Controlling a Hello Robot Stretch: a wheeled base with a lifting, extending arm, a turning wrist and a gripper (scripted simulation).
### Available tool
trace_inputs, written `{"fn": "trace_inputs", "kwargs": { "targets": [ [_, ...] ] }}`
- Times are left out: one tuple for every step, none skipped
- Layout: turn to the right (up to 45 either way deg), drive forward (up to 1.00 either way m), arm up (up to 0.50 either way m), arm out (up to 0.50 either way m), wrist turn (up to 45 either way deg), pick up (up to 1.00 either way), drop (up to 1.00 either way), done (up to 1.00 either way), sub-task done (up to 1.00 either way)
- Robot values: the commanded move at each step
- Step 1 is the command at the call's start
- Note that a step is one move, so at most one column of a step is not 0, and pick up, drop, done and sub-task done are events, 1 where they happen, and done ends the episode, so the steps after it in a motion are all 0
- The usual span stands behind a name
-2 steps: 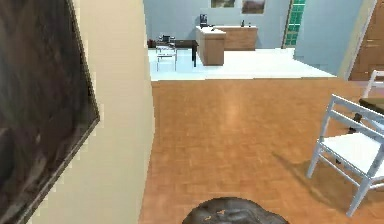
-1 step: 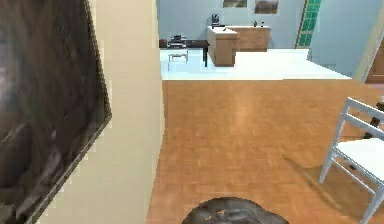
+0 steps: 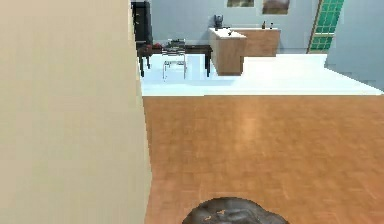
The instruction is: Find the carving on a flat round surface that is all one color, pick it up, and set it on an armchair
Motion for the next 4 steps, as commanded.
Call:
{"fn": "trace_inputs", "kwargs": {
  "targets": [
    [0.0, 1.00, 0.00, 0.00, 0.0, 0.00, 0.00, 0.00, 0.00],
    [0.0, 0.55, 0.00, 0.00, 0.0, 0.00, 0.00, 0.00, 0.00],
    [-12.0, 0.00, 0.00, 0.00, 0.0, 0.00, 0.00, 0.00, 0.00],
    [-3.0, 0.00, 0.00, 0.00, 0.0, 0.00, 0.00, 0.00, 0.00]
  ]
}}
